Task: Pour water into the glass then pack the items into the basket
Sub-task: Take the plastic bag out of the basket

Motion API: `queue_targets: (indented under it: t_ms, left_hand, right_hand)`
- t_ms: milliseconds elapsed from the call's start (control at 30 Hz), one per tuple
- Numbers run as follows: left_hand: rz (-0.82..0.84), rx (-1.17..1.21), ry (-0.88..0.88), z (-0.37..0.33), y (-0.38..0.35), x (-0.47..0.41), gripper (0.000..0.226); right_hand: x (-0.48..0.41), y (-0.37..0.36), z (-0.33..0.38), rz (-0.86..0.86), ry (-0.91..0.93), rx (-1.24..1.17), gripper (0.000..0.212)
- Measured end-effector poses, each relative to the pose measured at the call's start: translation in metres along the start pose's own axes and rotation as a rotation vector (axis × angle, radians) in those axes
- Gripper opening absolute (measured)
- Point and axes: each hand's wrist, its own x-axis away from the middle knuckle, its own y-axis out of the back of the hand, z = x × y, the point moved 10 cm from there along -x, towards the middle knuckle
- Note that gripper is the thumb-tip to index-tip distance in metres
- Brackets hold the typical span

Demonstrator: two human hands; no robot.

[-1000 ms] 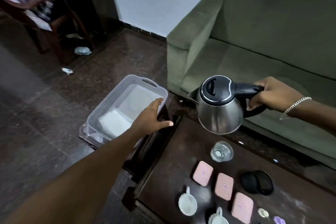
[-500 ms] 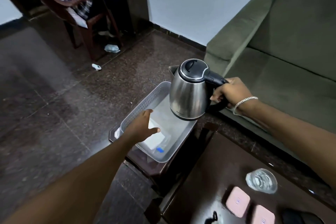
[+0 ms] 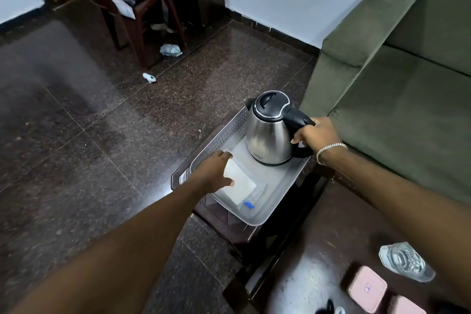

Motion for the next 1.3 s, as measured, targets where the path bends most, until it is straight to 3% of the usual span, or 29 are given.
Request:
queue_targets:
  t_ms: [233, 500, 600, 667, 767, 867, 967, 1033, 1100, 1167, 1233, 1300]
  left_hand:
    - [0.189, -0.277, -0.075, 0.009, -0.029, 0.003, 0.095]
    - [0.253, -0.357, -0.130, 0.012, -0.031, 0.013, 0.090]
    - [0.250, -0.394, -0.168, 0.006, -0.026, 0.018, 0.083]
    - [0.221, -0.478, -0.225, -0.002, -0.023, 0.022, 0.069]
    - [0.182, -0.631, -0.326, -0.013, -0.026, 0.027, 0.047]
    - [0.165, -0.670, -0.375, -0.020, -0.026, 0.028, 0.029]
    - [0.127, -0.656, -0.414, -0.026, -0.024, 0.027, 0.020]
    - [0.118, -0.537, -0.379, -0.025, -0.022, 0.025, 0.023]
    - [0.110, -0.350, -0.331, -0.023, -0.018, 0.022, 0.027]
    - [0.093, -0.164, -0.279, -0.021, -0.012, 0.017, 0.031]
    - [0.025, 0.014, -0.231, -0.016, -0.002, 0.016, 0.031]
    - [-0.077, 0.205, -0.205, -0.009, 0.013, 0.017, 0.027]
  right_hand:
    - [0.002, -0.009, -0.014, 0.023, -0.021, -0.058, 0.016]
    - [0.027, -0.020, -0.019, 0.121, 0.042, 0.005, 0.014]
    - [0.035, -0.020, -0.016, 0.147, 0.097, 0.129, 0.039]
    - [0.042, -0.008, -0.010, 0.043, 0.160, 0.257, 0.059]
    - [0.068, 0.021, 0.006, -0.282, 0.325, 0.438, 0.080]
    - [0.116, 0.026, 0.029, -0.520, 0.588, 0.448, 0.060]
    - [0.147, -0.029, 0.033, -0.312, 0.773, 0.377, 0.027]
    - [0.144, -0.083, 0.017, -0.054, 0.693, 0.485, 0.018]
    - [0.131, -0.135, -0.013, 0.180, 0.533, 0.661, 0.033]
    - [0.117, -0.165, -0.039, 0.320, 0.375, 0.805, 0.063]
    - [0.105, -0.176, -0.053, 0.332, 0.278, 0.836, 0.084]
    - [0.092, -0.174, -0.064, 0.287, 0.168, 0.701, 0.080]
